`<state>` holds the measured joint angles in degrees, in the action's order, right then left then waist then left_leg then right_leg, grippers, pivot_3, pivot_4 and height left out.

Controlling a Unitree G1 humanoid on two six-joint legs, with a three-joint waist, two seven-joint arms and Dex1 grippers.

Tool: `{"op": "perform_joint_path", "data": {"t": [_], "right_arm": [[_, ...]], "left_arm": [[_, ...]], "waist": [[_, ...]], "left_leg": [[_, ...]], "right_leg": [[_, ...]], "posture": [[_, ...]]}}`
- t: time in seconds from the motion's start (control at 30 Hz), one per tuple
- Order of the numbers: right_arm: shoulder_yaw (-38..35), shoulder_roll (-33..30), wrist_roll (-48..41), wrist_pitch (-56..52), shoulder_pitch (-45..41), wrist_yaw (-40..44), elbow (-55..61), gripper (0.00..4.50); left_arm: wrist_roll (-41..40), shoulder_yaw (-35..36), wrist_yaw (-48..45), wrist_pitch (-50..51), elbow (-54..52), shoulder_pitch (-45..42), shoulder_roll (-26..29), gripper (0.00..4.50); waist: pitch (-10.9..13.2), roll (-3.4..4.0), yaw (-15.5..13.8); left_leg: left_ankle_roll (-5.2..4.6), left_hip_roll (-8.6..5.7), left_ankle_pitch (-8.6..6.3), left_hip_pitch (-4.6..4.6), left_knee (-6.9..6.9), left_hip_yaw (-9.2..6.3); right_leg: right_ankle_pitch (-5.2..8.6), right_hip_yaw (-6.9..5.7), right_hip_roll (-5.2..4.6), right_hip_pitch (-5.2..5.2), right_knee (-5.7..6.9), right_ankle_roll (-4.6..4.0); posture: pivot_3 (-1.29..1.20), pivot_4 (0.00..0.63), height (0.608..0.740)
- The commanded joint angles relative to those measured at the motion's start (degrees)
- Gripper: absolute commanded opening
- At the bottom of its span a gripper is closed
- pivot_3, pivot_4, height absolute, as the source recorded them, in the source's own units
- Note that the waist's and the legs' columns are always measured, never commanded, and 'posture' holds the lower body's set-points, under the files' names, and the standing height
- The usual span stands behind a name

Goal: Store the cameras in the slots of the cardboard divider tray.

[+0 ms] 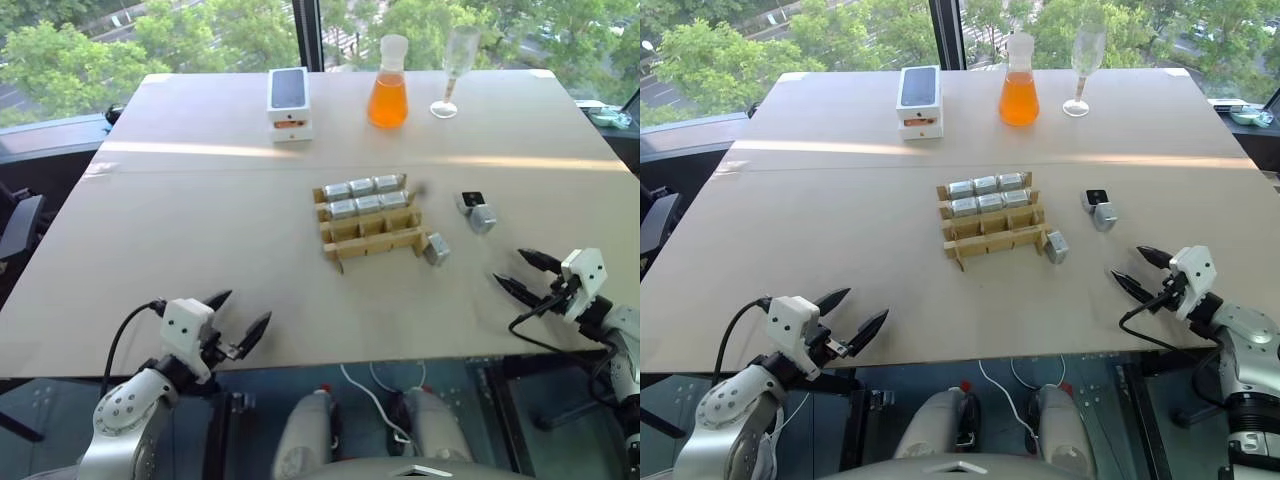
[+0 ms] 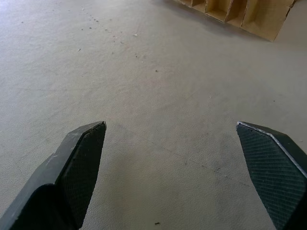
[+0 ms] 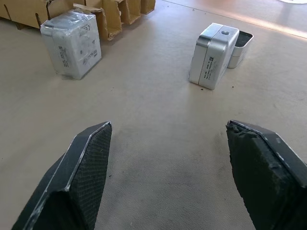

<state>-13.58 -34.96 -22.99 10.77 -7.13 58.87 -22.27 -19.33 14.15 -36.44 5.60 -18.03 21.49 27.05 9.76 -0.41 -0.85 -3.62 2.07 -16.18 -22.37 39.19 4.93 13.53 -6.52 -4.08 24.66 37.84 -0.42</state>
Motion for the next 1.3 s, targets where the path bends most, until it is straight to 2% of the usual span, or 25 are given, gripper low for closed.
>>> {"op": "perform_joint_path", "data": {"t": [0.03, 0.47, 0.67, 0.8, 0.97, 1.13, 1.3], "right_arm": [[-1.06, 0.16, -0.84, 0.19, 1.04, -0.52, 4.13, 3.77], [-0.78, 1.51, -1.51, -4.61, 4.50, -4.09, 13.56, 3.77], [4.32, 7.70, 0.96, -10.98, 8.88, -12.90, 26.72, 3.77], [6.28, 11.63, 3.41, -13.65, 9.84, -19.67, 29.62, 3.77], [7.85, 16.97, 8.53, -13.41, 9.46, -28.86, 29.95, 3.77], [10.21, 19.73, 10.20, -13.56, 8.36, -31.74, 29.71, 3.77], [10.81, 20.72, 10.59, -13.30, 6.81, -32.75, 29.19, 3.77]], "left_arm": [[-1.19, 1.85, -0.76, -0.80, -1.93, 0.44, 0.81, 4.50], [-2.01, 2.00, -2.07, -0.25, -1.47, -1.41, 1.55, 4.50], [-8.60, 0.64, -14.72, 2.21, -6.38, -2.65, 9.56, 4.50], [-15.42, 1.60, -21.27, 6.81, -10.29, -5.67, 15.76, 4.50], [-17.79, 1.73, -26.24, 9.82, -11.14, -11.08, 22.07, 4.50], [-17.50, 0.78, -29.69, 11.10, -10.58, -14.49, 25.40, 4.50], [-16.07, -0.25, -30.66, 10.91, -9.44, -15.65, 25.45, 4.50]], "waist": [[0.00, 0.00, 0.00], [0.00, 0.00, -0.03], [-0.02, 0.02, 0.01], [-0.02, 0.02, -0.04], [-0.01, 0.04, 0.04], [0.00, 0.06, 0.29], [0.01, 0.06, 0.20]], "left_leg": [[0.00, 0.00, 0.00, 0.00, 0.00, 0.00], [0.00, 0.01, 0.00, 0.00, 0.01, 0.01], [0.03, 0.07, -0.01, -0.01, 0.00, -0.04], [0.04, 0.07, 0.00, -0.03, 0.01, -0.02], [0.11, 0.04, 0.03, -0.05, 0.00, -0.01], [0.32, 0.05, 0.13, -0.04, -0.01, 0.05], [0.33, 0.05, 0.13, -0.04, 0.00, 0.05]], "right_leg": [[0.00, 0.00, 0.00, 0.00, 0.00, 0.00], [0.00, 0.00, 0.00, 0.00, 0.00, 0.00], [0.01, -0.06, 0.02, 0.04, 0.03, -0.01], [0.01, -0.03, 0.01, 0.05, 0.01, 0.00], [0.01, -0.01, 0.02, 0.06, 0.01, 0.00], [0.05, 0.05, 0.10, 0.10, 0.01, 0.07], [0.10, 0.07, 0.11, 0.10, 0.01, 0.15]], "posture": [[0.00, 0.150, 0.740], [0.00, 0.150, 0.740], [0.00, 0.150, 0.740], [0.00, 0.150, 0.740], [0.00, 0.150, 0.740], [0.00, 0.150, 0.740], [0.00, 0.150, 0.740]]}}
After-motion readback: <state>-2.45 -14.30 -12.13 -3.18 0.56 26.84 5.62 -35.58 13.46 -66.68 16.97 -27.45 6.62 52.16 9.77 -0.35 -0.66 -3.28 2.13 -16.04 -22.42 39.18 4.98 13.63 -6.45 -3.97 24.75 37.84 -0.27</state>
